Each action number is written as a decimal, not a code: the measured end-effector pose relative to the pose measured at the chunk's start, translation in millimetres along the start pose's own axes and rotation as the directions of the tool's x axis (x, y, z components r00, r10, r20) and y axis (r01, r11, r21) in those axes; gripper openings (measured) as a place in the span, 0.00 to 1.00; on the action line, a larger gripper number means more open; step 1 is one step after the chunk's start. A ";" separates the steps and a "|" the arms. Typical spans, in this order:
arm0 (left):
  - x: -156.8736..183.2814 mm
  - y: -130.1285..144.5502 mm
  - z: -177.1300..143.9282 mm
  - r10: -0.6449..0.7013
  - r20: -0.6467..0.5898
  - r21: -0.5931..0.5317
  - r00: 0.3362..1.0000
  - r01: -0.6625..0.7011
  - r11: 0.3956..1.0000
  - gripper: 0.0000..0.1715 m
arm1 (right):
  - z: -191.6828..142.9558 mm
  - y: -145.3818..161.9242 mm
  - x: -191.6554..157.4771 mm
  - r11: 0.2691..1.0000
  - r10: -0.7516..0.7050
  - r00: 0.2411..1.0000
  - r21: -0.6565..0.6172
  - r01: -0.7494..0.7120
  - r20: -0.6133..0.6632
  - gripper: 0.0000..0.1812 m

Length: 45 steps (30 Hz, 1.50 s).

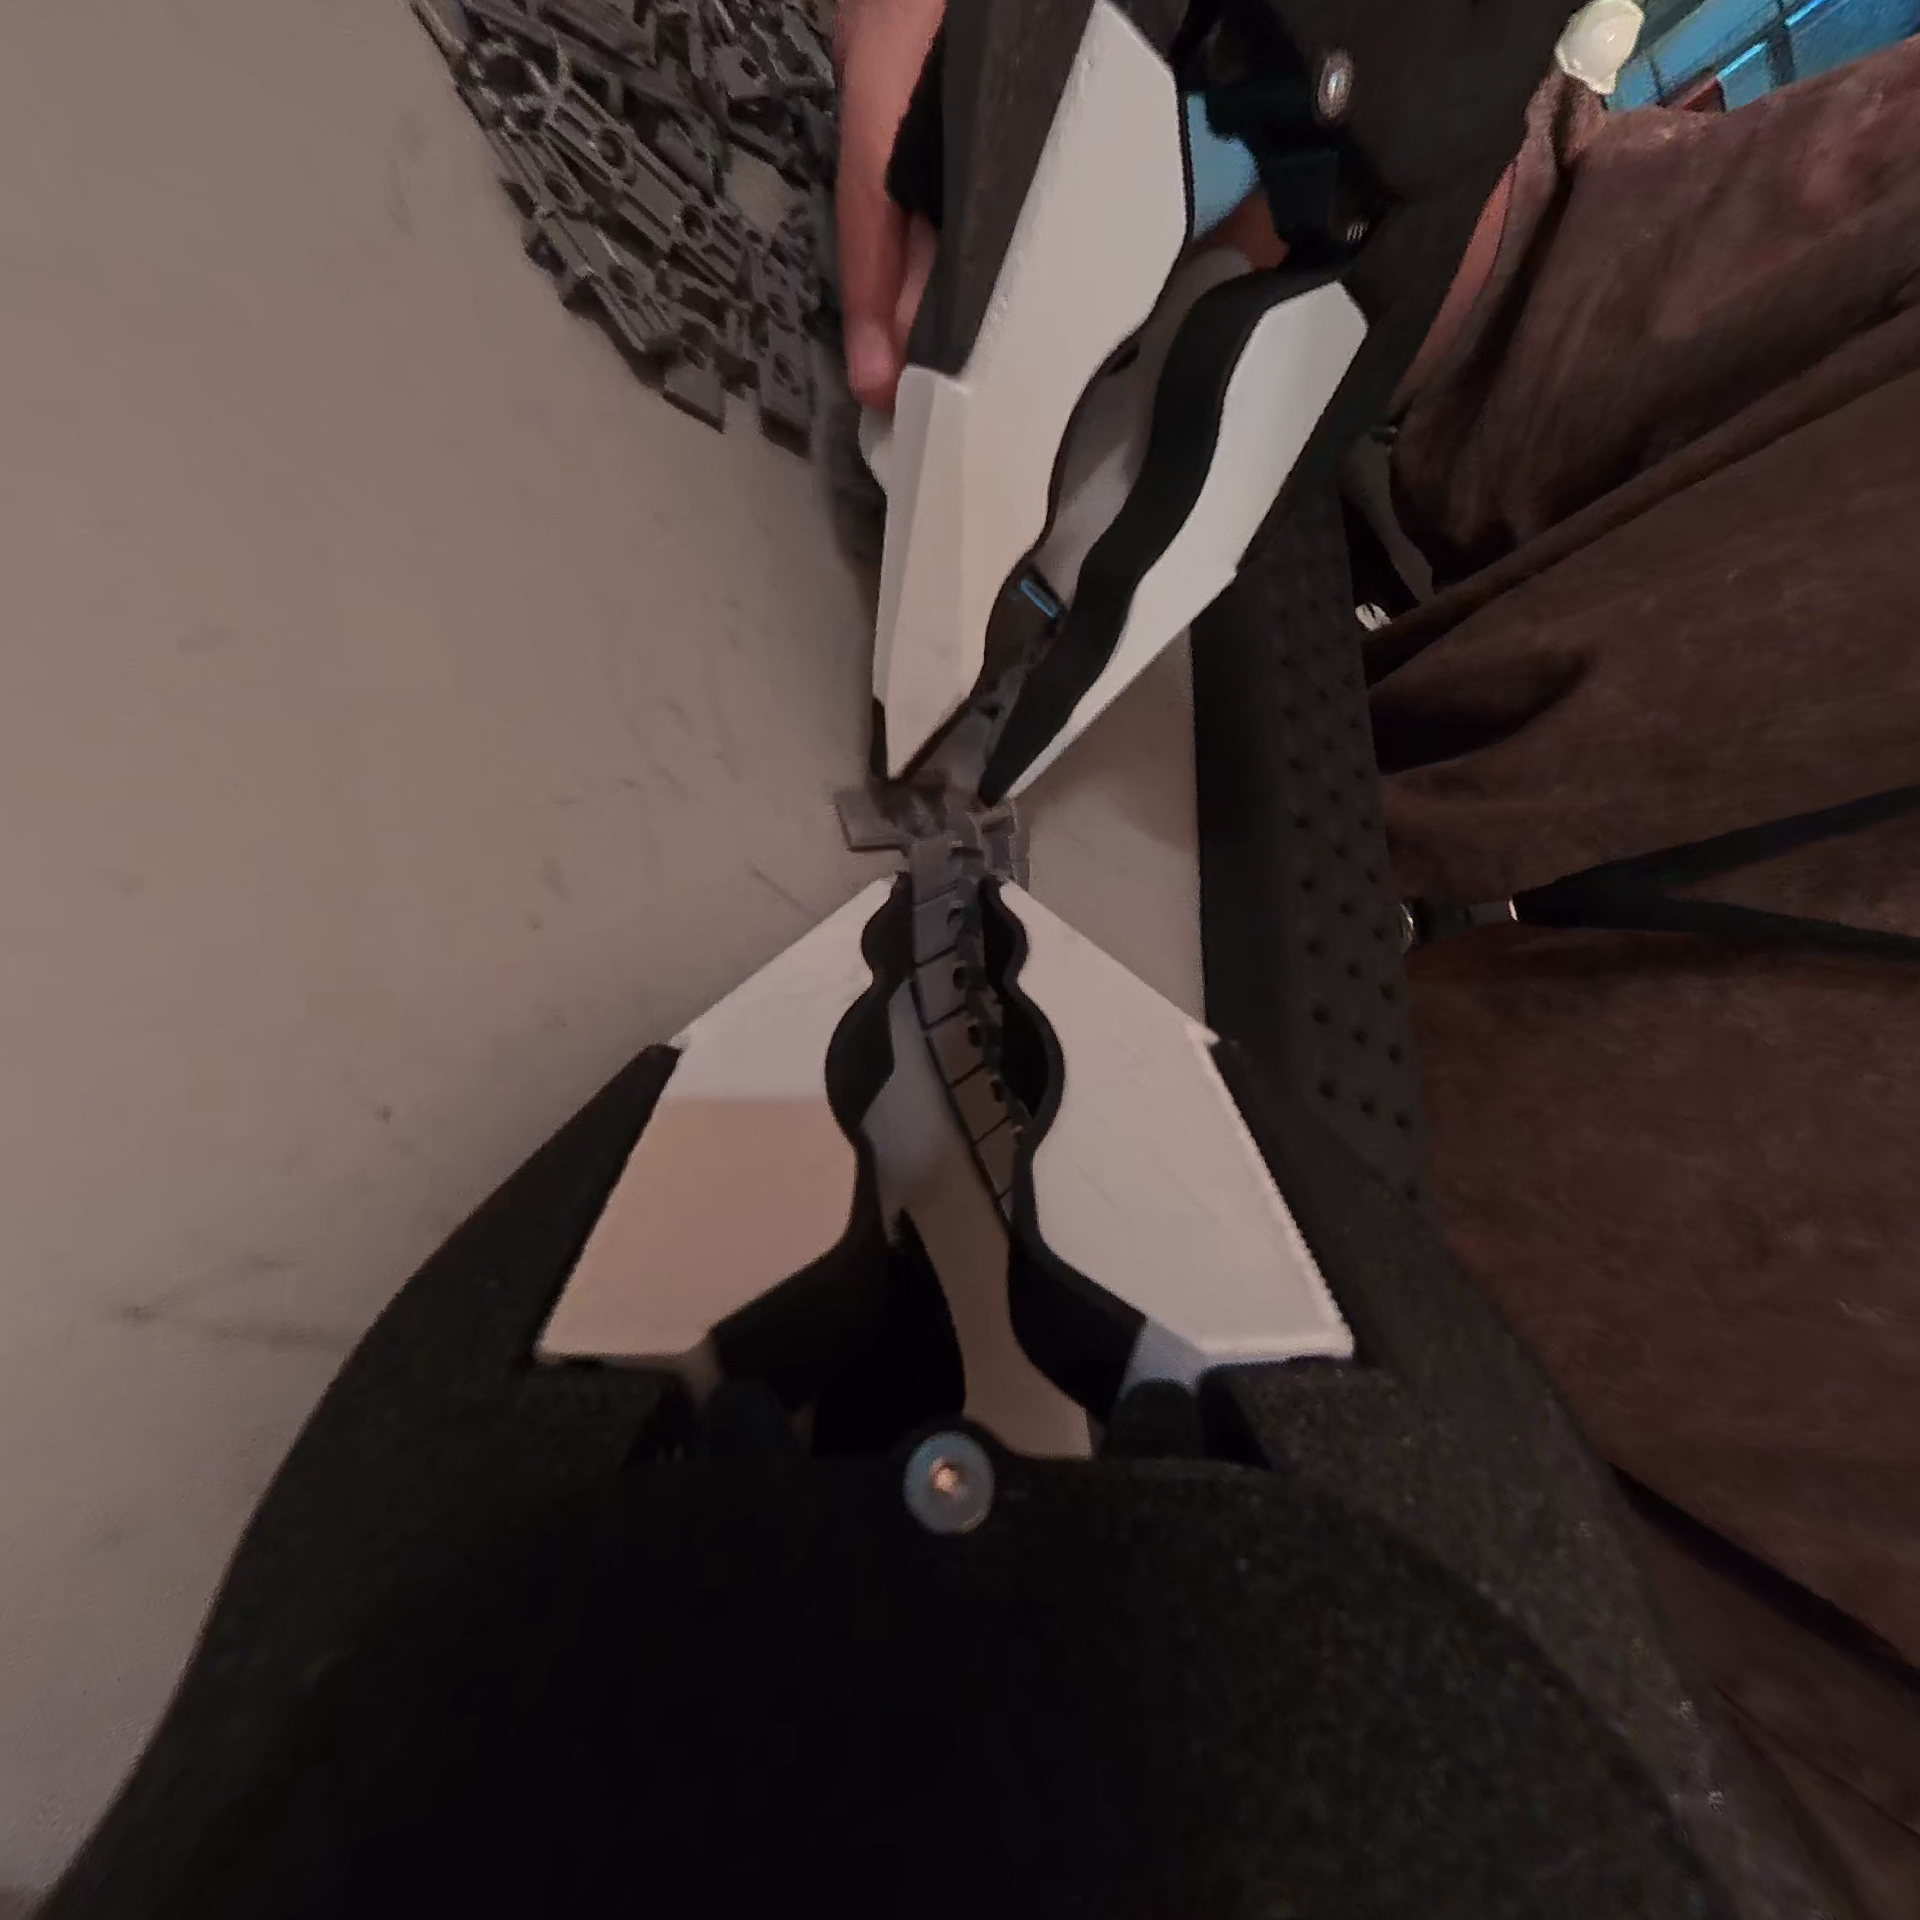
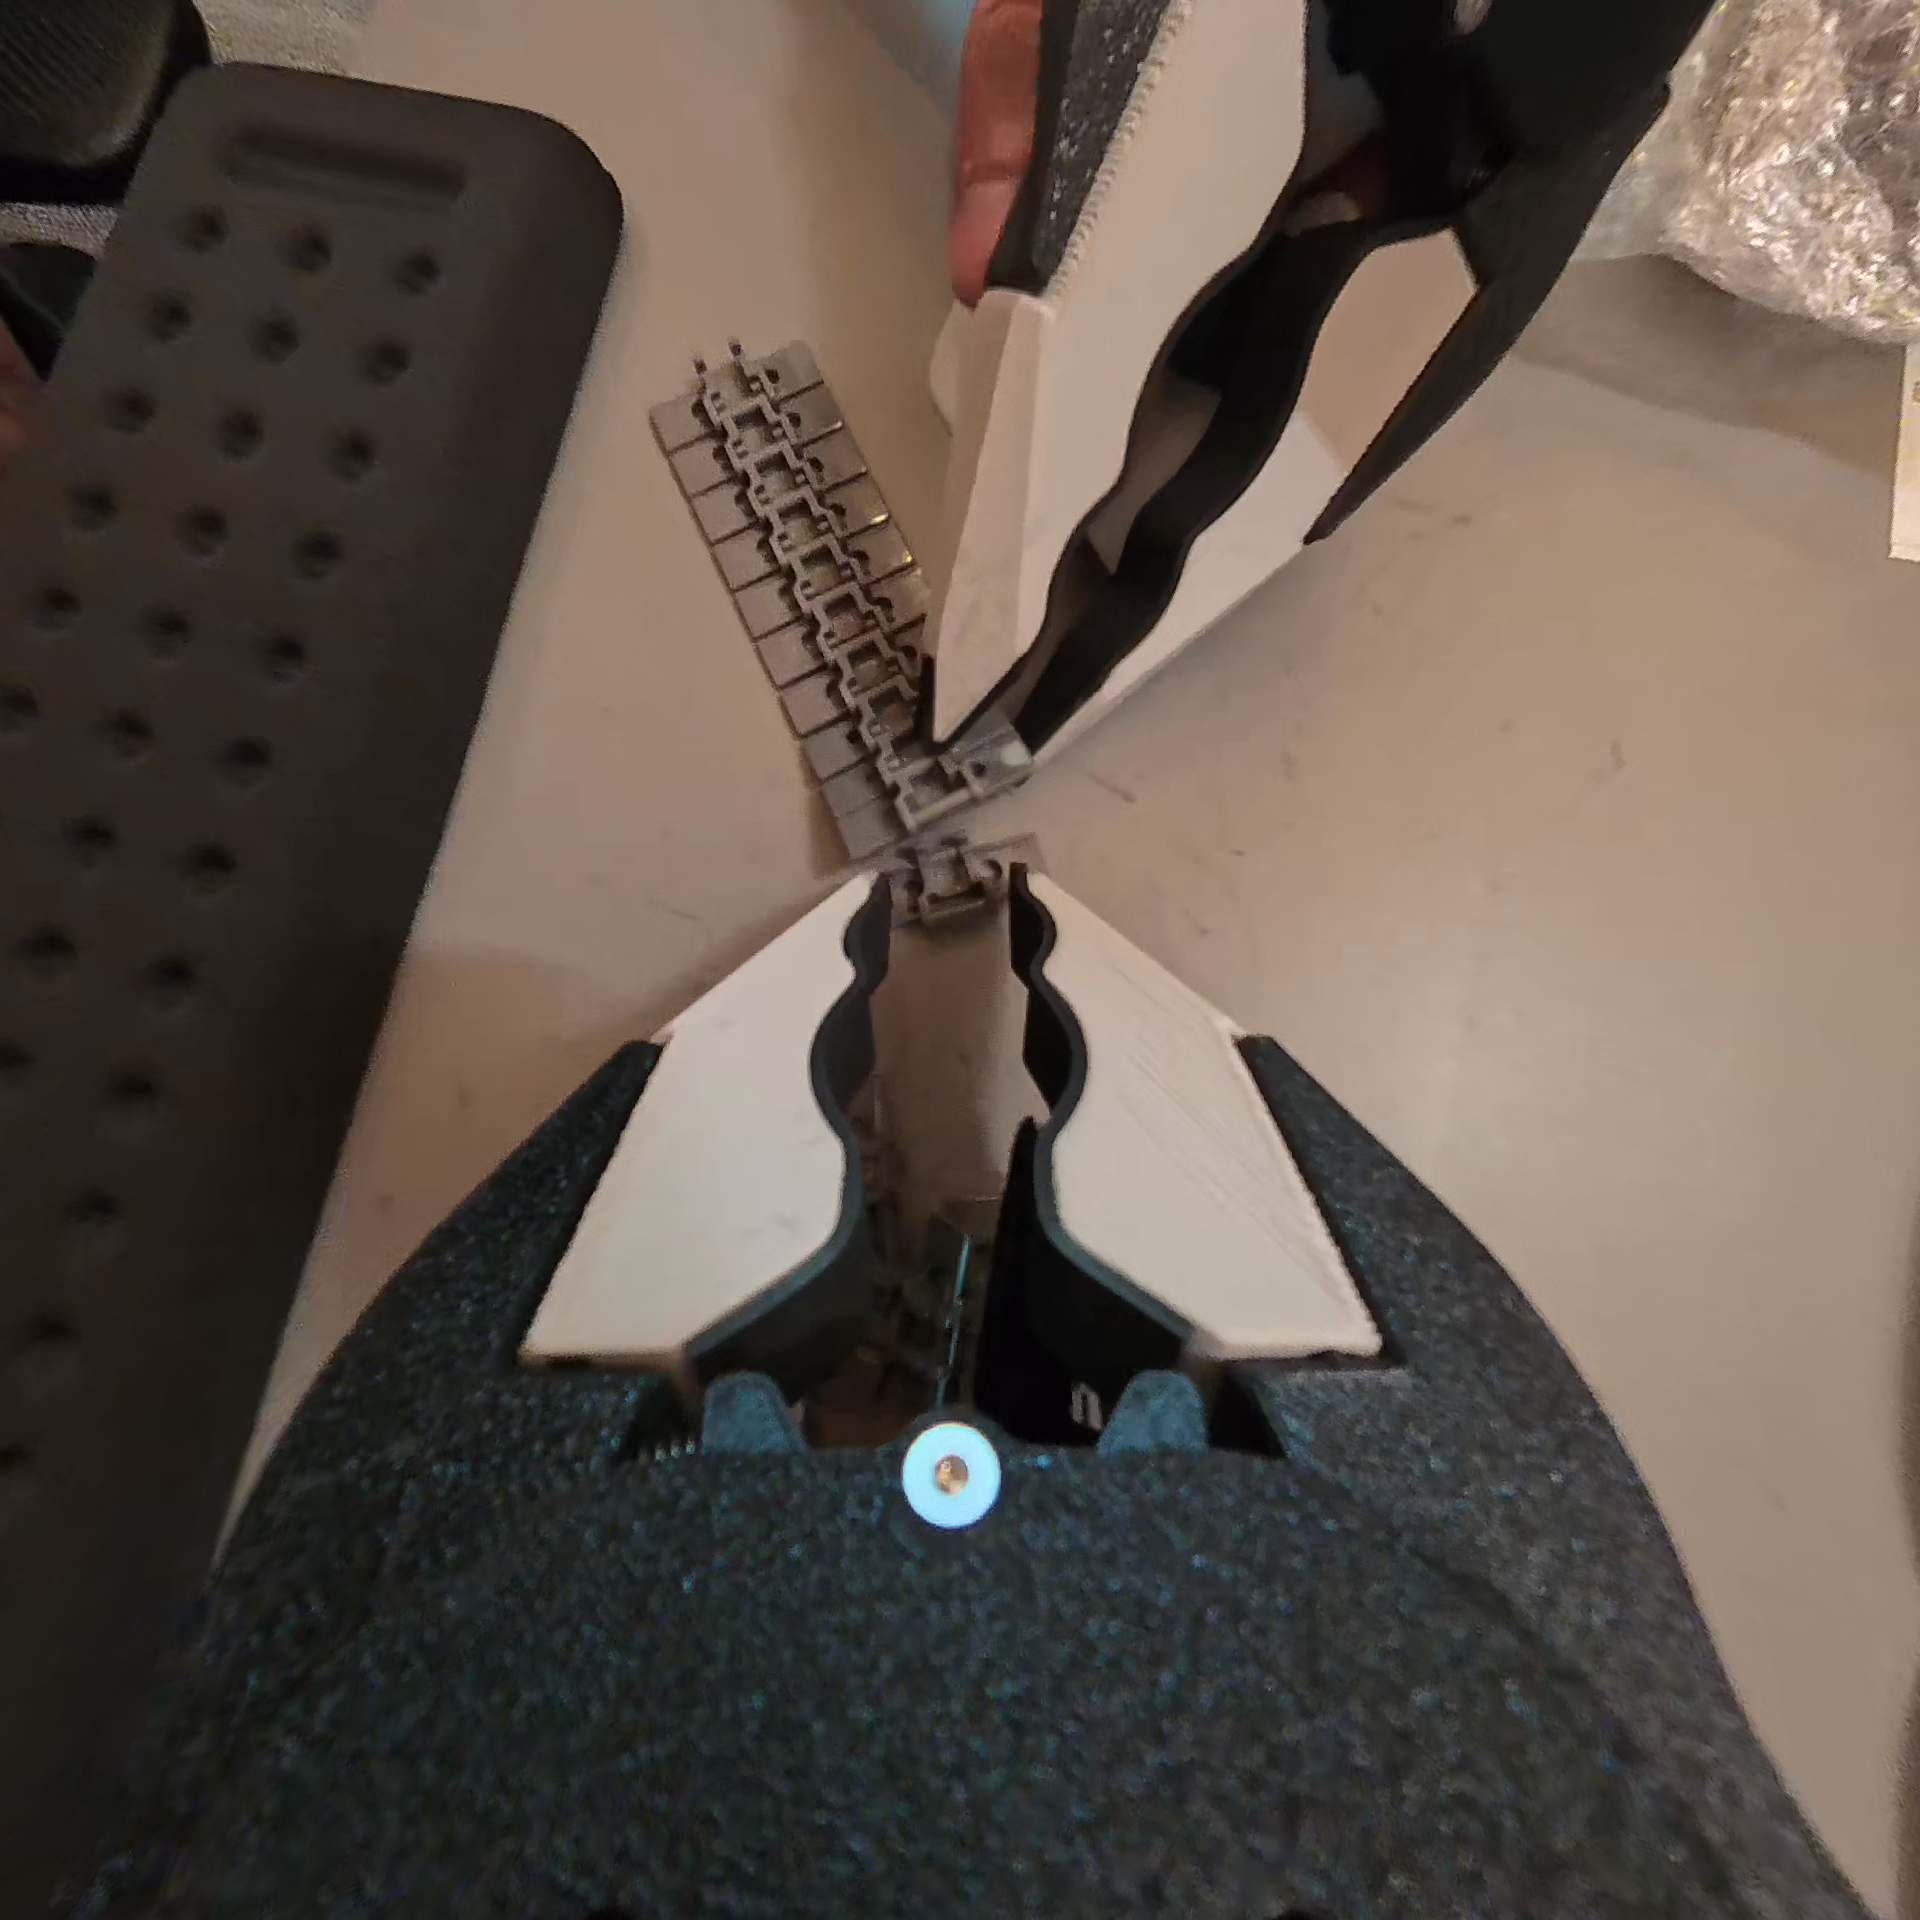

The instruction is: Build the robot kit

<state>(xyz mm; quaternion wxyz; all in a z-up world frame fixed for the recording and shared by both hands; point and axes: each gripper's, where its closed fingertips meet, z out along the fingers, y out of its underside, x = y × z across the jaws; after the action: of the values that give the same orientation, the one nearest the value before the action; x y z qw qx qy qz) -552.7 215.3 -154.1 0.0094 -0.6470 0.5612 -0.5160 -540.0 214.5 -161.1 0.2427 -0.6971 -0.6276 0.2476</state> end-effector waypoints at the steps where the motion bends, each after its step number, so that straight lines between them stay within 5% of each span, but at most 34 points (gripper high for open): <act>1: -1.9 -0.9 0.5 -0.006 0.010 0.003 1.000 0.006 1.000 0.07 | 2.5 2.8 1.0 1.000 -0.008 1.000 -0.016 0.008 -0.003 0.12; 27: 1.5 2.1 14.8 0.166 0.137 -0.053 0.977 -0.160 0.986 0.11 | 2.6 7.1 -7.2 0.997 -0.071 0.992 0.002 0.071 0.108 0.08; 33: 9.3 -8.6 10.8 0.236 0.167 0.003 0.957 -0.240 0.971 0.18 | 1.3 8.9 -7.8 0.998 -0.070 0.990 0.009 0.069 0.121 0.08; 45: 17.1 8.6 7.1 0.384 0.135 -0.100 0.913 -0.373 0.922 0.08 | 3.5 6.8 -7.9 0.998 -0.066 0.992 0.015 0.064 0.112 0.08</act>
<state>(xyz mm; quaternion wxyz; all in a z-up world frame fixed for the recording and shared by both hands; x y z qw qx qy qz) -556.8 195.5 -151.3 0.1286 -0.5635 0.6919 -0.4328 -537.9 206.2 -167.9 0.2188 -0.6599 -0.6613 0.2818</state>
